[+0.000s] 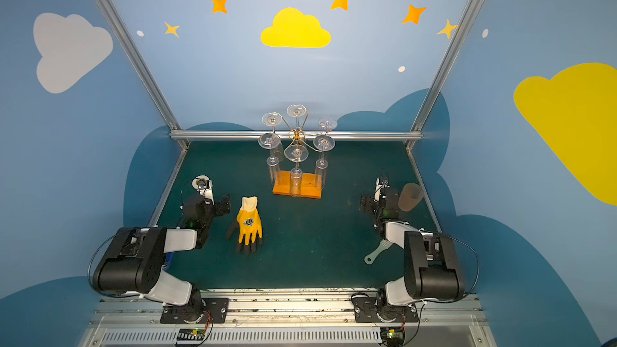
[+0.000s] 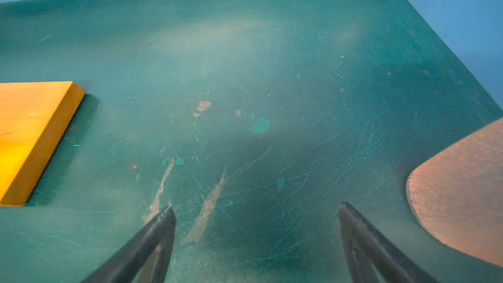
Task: Take the wine glass off the wine glass rack
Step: Pick up the wine glass from the wine glass rack.
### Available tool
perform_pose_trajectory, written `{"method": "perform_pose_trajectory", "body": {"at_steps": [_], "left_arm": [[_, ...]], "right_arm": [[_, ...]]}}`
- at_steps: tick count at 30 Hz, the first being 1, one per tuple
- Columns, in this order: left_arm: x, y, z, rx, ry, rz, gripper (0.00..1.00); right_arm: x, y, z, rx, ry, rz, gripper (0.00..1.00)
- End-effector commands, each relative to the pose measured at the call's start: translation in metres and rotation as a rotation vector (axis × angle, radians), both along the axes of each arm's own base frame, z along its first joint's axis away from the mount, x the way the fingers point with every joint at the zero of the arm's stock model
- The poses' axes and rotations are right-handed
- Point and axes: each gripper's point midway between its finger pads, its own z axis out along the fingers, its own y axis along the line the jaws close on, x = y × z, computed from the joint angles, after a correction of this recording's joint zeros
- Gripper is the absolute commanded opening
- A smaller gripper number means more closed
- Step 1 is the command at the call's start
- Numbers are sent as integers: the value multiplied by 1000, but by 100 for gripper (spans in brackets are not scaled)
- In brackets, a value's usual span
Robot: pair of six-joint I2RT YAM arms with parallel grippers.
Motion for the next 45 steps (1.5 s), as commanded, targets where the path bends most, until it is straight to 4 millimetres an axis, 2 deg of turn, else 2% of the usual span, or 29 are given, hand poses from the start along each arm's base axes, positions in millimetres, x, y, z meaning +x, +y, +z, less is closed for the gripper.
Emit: {"method": "perform_pose_trajectory", "body": {"at_steps": [1, 45], "left_arm": [[1, 1, 7, 6, -16, -1, 99], [2, 0, 6, 11, -11, 1, 99]], "right_arm": [[4, 1, 11, 8, -27, -2, 92], [4, 2, 10, 11, -23, 3, 92]]}}
